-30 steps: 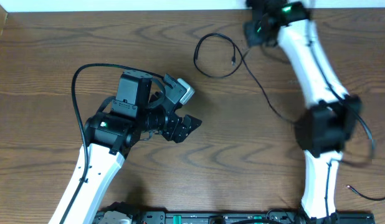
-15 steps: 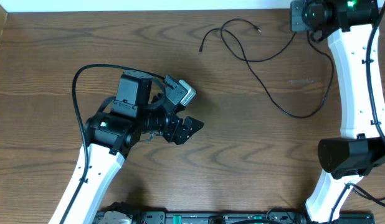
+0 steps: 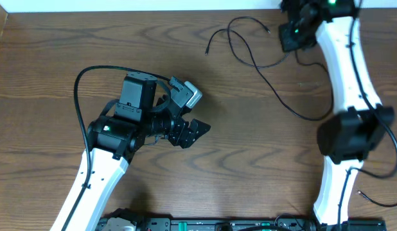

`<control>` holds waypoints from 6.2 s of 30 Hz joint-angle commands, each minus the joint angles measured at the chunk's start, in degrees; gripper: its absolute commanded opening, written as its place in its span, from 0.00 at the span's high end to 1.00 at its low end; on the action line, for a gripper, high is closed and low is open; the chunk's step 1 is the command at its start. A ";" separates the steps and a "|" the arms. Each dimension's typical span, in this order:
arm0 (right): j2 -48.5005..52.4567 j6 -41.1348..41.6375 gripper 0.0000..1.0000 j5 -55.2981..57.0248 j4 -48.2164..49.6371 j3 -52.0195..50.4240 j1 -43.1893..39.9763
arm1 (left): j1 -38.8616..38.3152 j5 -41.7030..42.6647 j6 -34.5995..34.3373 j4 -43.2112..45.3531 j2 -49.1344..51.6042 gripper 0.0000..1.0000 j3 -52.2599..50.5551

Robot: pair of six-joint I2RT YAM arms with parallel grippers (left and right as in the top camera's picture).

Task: Untangle cables

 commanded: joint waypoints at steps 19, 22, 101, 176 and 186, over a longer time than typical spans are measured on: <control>17.29 5.35 0.49 -2.32 15.10 -0.39 7.17 | -0.07 0.72 1.68 -1.49 -0.72 0.21 0.70; 17.35 5.27 0.48 -0.83 15.34 -0.39 7.21 | -0.07 0.74 2.12 -1.49 -0.72 0.21 0.61; -7.69 -3.23 0.99 -30.53 17.33 -3.63 3.72 | -0.07 0.81 2.69 -1.70 -0.81 0.21 0.61; 11.06 11.76 0.99 -10.23 14.95 3.50 -46.88 | -8.46 0.37 0.48 -3.32 -0.74 0.22 0.59; 15.78 9.94 0.79 -5.62 16.06 3.52 -44.63 | -12.41 -2.34 -2.10 -1.31 -0.76 0.21 0.61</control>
